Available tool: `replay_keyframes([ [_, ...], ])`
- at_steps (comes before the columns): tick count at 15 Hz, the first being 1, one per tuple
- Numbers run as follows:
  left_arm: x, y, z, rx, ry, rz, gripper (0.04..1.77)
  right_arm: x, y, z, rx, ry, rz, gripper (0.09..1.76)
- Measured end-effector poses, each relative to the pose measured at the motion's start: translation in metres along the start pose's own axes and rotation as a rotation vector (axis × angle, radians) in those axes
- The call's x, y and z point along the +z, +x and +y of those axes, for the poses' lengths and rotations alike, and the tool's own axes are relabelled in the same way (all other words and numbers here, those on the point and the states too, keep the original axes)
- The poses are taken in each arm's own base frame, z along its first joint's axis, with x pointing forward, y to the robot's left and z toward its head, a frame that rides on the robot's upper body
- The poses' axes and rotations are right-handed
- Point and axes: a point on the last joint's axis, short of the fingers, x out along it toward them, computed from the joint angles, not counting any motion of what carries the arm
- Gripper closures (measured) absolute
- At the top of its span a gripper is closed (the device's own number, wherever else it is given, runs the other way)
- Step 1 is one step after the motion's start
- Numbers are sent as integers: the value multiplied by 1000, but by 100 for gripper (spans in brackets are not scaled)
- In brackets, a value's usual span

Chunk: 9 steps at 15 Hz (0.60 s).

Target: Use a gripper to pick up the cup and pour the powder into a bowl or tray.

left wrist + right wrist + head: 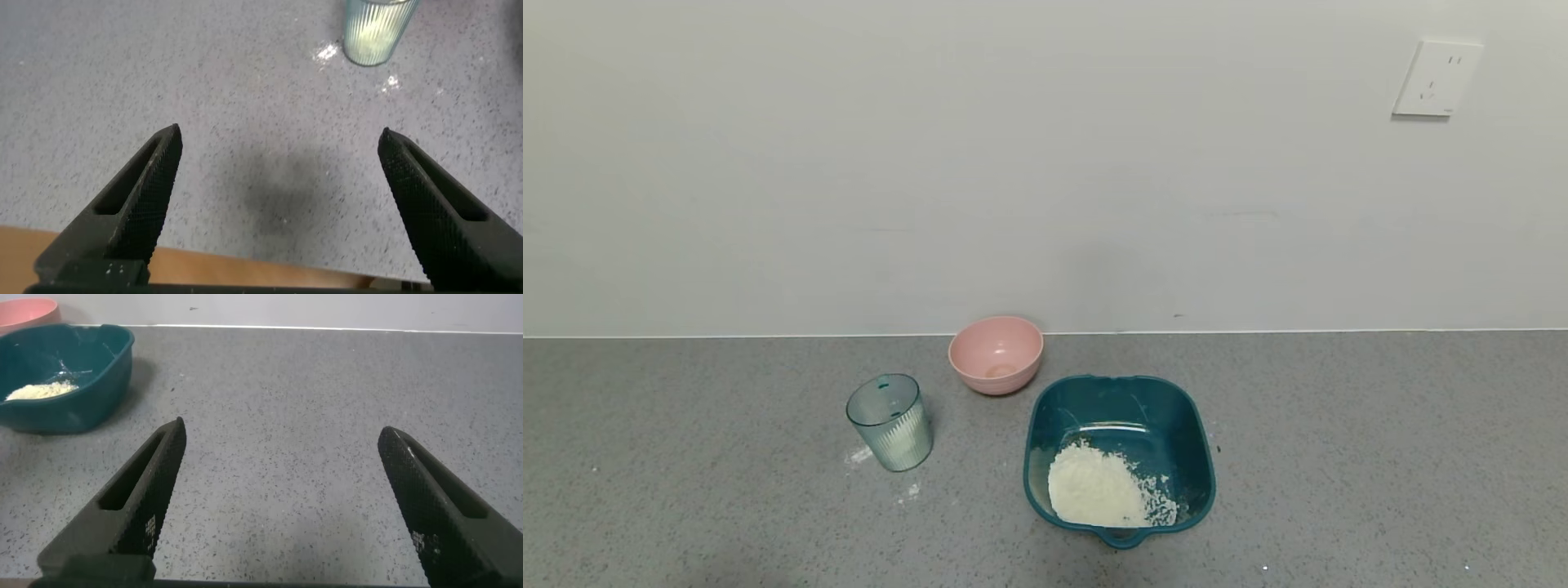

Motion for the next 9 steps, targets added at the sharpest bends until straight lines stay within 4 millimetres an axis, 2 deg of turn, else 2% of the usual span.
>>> replay_keyframes([
  [9,-26,-43,20,97,-30,-18,9,0,0,0,0,0,0,14],
])
